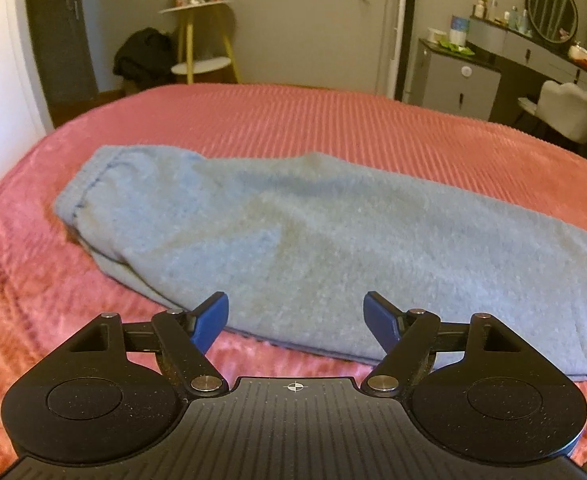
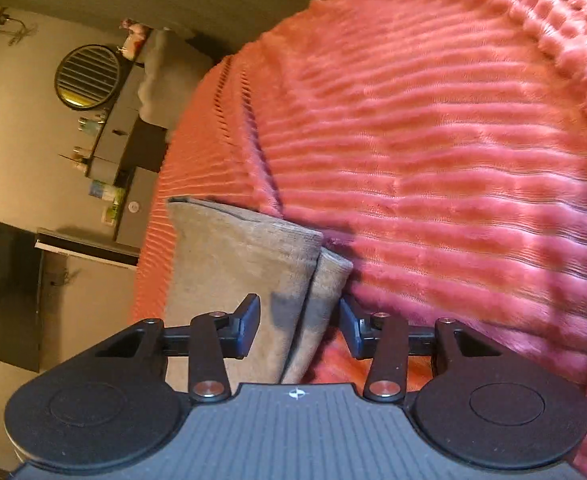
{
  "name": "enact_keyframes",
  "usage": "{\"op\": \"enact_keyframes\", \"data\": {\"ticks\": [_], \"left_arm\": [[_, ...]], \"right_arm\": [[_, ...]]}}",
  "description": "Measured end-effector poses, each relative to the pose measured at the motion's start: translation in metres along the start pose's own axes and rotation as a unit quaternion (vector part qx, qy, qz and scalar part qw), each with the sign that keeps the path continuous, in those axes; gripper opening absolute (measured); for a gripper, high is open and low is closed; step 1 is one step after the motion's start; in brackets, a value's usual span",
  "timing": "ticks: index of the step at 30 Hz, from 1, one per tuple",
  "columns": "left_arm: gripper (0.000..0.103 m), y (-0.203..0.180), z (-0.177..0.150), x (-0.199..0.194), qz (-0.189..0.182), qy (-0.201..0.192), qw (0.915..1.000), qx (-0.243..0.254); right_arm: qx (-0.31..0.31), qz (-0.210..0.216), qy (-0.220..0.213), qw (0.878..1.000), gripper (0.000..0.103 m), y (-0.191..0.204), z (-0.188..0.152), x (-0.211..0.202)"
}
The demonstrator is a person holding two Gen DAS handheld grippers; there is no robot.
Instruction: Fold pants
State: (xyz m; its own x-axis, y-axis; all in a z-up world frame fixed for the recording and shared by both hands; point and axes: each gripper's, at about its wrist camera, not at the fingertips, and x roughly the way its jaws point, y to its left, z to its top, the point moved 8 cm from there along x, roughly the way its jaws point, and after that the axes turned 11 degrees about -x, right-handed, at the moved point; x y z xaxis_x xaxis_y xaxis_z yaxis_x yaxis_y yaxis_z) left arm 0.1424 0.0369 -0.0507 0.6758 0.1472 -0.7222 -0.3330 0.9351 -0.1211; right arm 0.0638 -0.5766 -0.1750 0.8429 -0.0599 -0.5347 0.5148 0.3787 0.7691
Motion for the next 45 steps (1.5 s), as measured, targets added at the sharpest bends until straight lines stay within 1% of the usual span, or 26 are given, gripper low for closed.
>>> {"op": "enact_keyframes", "data": {"ticks": [3, 5, 7, 9, 11, 12, 16, 19, 22, 23, 25, 27, 29, 30, 31, 32, 33, 34, 35, 36, 39, 40, 41, 42, 44, 45], "left_arm": [[0.080, -0.005, -0.005, 0.006, 0.005, 0.005, 0.9999, 0.010], [0.080, -0.007, -0.007, 0.005, 0.001, 0.004, 0.9999, 0.014], [0.080, -0.008, -0.009, 0.005, -0.004, 0.003, 0.9999, 0.014], [0.080, -0.007, -0.011, 0.005, -0.002, 0.006, 0.9999, 0.012], [0.080, -0.005, -0.012, 0.003, -0.002, 0.005, 0.9999, 0.010], [0.080, -0.004, -0.012, 0.001, -0.001, 0.003, 1.0000, 0.009], [0.080, 0.006, -0.010, -0.003, 0.005, -0.001, 1.0000, 0.005], [0.080, 0.016, -0.008, -0.004, 0.018, -0.009, 0.9998, -0.002], [0.080, 0.026, -0.007, -0.008, 0.018, -0.014, 0.9996, -0.014], [0.080, 0.029, -0.007, -0.009, 0.018, -0.015, 0.9996, -0.017], [0.080, 0.034, -0.006, -0.011, 0.013, -0.012, 0.9996, -0.023], [0.080, 0.036, -0.004, -0.013, 0.000, -0.007, 0.9996, -0.028], [0.080, 0.036, 0.000, -0.017, -0.008, -0.013, 0.9994, -0.032], [0.080, 0.036, 0.002, -0.020, -0.015, -0.016, 0.9992, -0.035], [0.080, 0.036, 0.003, -0.022, -0.019, -0.018, 0.9990, -0.036], [0.080, 0.035, 0.004, -0.024, -0.024, -0.020, 0.9989, -0.035], [0.080, 0.035, 0.006, -0.026, -0.028, -0.023, 0.9988, -0.034], [0.080, 0.035, 0.007, -0.027, -0.030, -0.025, 0.9987, -0.033], [0.080, 0.034, 0.008, -0.028, -0.032, -0.026, 0.9987, -0.030], [0.080, 0.034, 0.008, -0.028, -0.033, -0.025, 0.9988, -0.026], [0.080, 0.033, 0.010, -0.024, -0.035, -0.022, 0.9991, -0.010], [0.081, 0.031, 0.011, -0.022, -0.038, -0.021, 0.9990, -0.005], [0.081, 0.027, 0.012, -0.018, -0.046, -0.017, 0.9988, 0.003], [0.081, 0.022, 0.013, -0.014, -0.055, -0.014, 0.9983, 0.012], [0.081, 0.006, 0.014, -0.005, -0.074, -0.005, 0.9968, 0.028], [0.081, -0.003, 0.015, 0.001, -0.085, 0.002, 0.9959, 0.033]], "right_arm": [[0.003, 0.022, -0.023, 0.999, 0.010, 0.005, 0.007, 0.000], [-0.012, 0.037, -0.035, 0.999, 0.010, 0.013, 0.008, -0.002], [-0.036, 0.025, -0.036, 0.998, 0.016, 0.018, 0.009, 0.000], [-0.053, 0.018, -0.031, 0.998, 0.018, 0.022, 0.009, 0.004], [-0.071, 0.013, -0.034, 0.997, 0.018, 0.028, 0.011, 0.003], [-0.084, 0.014, -0.039, 0.996, 0.012, 0.034, 0.012, 0.000], [-0.121, 0.023, -0.054, 0.991, 0.010, 0.055, 0.014, -0.013], [-0.161, 0.003, -0.062, 0.985, 0.010, 0.071, 0.015, -0.019], [-0.220, -0.039, -0.070, 0.972, 0.010, 0.095, 0.011, -0.023], [-0.244, -0.043, -0.073, 0.966, 0.010, 0.109, 0.007, -0.025], [-0.302, -0.035, -0.081, 0.949, 0.010, 0.147, -0.005, -0.028], [-0.376, 0.003, -0.080, 0.923, 0.010, 0.198, -0.033, -0.031], [-0.440, 0.063, -0.058, 0.894, 0.010, 0.250, -0.078, -0.030], [-0.466, 0.086, -0.042, 0.880, 0.010, 0.270, -0.104, -0.028], [-0.497, 0.109, -0.024, 0.860, 0.010, 0.288, -0.136, -0.025], [-0.520, 0.127, -0.006, 0.845, 0.010, 0.299, -0.164, -0.020], [-0.542, 0.146, 0.016, 0.828, 0.010, 0.308, -0.196, -0.014], [-0.556, 0.157, 0.037, 0.816, 0.010, 0.311, -0.222, -0.007], [-0.562, 0.166, 0.063, 0.808, 0.010, 0.310, -0.246, 0.001], [-0.565, 0.169, 0.097, 0.802, 0.010, 0.305, -0.274, 0.013], [-0.582, 0.147, 0.164, 0.783, 0.011, 0.278, -0.327, 0.039], [-0.579, 0.137, 0.192, 0.781, 0.015, 0.267, -0.336, 0.044], [-0.562, 0.133, 0.213, 0.788, 0.017, 0.258, -0.339, 0.045], [-0.535, 0.140, 0.225, 0.802, 0.019, 0.250, -0.335, 0.043], [-0.448, 0.179, 0.232, 0.845, 0.023, 0.242, -0.310, 0.033], [-0.408, 0.190, 0.220, 0.865, 0.029, 0.240, -0.293, 0.028]]}}
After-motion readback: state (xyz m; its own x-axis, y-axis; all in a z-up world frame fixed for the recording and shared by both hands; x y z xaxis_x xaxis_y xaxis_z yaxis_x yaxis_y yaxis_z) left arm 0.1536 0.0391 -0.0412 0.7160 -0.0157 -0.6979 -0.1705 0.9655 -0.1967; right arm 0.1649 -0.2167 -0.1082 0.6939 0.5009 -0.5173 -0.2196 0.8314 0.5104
